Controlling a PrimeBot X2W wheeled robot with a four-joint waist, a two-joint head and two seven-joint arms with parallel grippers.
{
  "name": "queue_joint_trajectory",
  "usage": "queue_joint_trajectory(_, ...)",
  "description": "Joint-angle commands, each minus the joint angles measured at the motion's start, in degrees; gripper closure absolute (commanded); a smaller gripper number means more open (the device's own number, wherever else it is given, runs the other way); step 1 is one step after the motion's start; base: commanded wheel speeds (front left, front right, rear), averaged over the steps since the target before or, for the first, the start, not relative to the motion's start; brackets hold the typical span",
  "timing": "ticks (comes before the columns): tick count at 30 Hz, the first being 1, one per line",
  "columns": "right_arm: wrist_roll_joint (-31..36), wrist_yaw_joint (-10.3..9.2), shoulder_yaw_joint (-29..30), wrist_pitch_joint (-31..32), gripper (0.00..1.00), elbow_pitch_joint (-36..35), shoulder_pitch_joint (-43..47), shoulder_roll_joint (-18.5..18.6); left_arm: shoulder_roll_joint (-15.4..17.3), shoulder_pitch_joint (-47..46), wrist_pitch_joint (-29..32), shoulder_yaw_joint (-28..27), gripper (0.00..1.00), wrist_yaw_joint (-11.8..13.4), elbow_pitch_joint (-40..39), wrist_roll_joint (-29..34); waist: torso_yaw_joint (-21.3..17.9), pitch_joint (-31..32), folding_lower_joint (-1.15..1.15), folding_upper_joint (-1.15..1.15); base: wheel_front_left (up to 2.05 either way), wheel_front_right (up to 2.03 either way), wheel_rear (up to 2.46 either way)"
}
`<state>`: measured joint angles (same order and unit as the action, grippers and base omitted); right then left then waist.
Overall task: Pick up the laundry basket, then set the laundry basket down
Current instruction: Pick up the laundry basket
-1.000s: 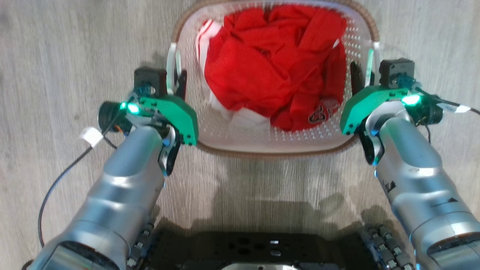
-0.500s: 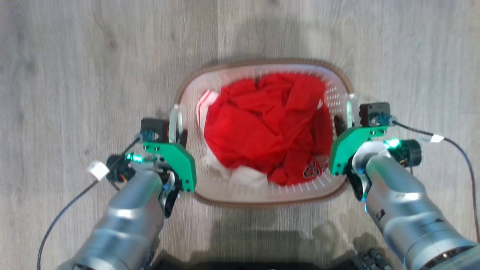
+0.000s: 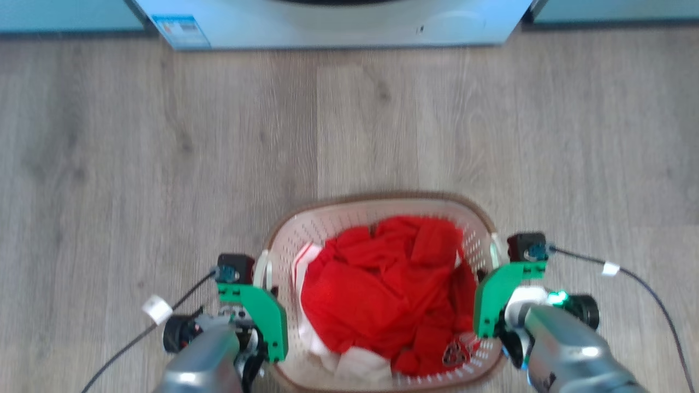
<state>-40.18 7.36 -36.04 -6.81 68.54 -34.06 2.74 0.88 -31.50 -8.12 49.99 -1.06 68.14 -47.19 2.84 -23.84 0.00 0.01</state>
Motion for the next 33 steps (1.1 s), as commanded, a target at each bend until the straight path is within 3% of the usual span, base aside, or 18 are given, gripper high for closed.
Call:
queue_joint_trajectory(1, -0.4, 0.13, -1.8, 0.2, 1.00, -0.2, 2.1, 0.1, 2.0, 0.0, -0.3, -0.5, 1.00, 0.1, 0.4, -0.3, -0.2, 2.9, 0.00, -0.01, 0.00, 0.00, 0.00)
queue_joint_trajectory(18, -10.0, 0.13, -10.8, 3.2, 1.00, -0.2, 7.6, 0.1, 2.0, 5.0, 1.8, 3.8, 1.00, -0.5, 2.5, -4.1, -0.5, 13.9, 0.00, -0.01, 0.00, 0.00, 0.00)
queue_joint_trajectory(33, -15.6, 0.13, -16.8, 2.8, 1.00, 0.3, 8.5, 0.1, 2.0, 5.2, 1.2, 5.8, 1.00, -1.5, 4.8, -4.9, -1.1, 17.4, 0.00, -0.01, 0.00, 0.00, 0.00)
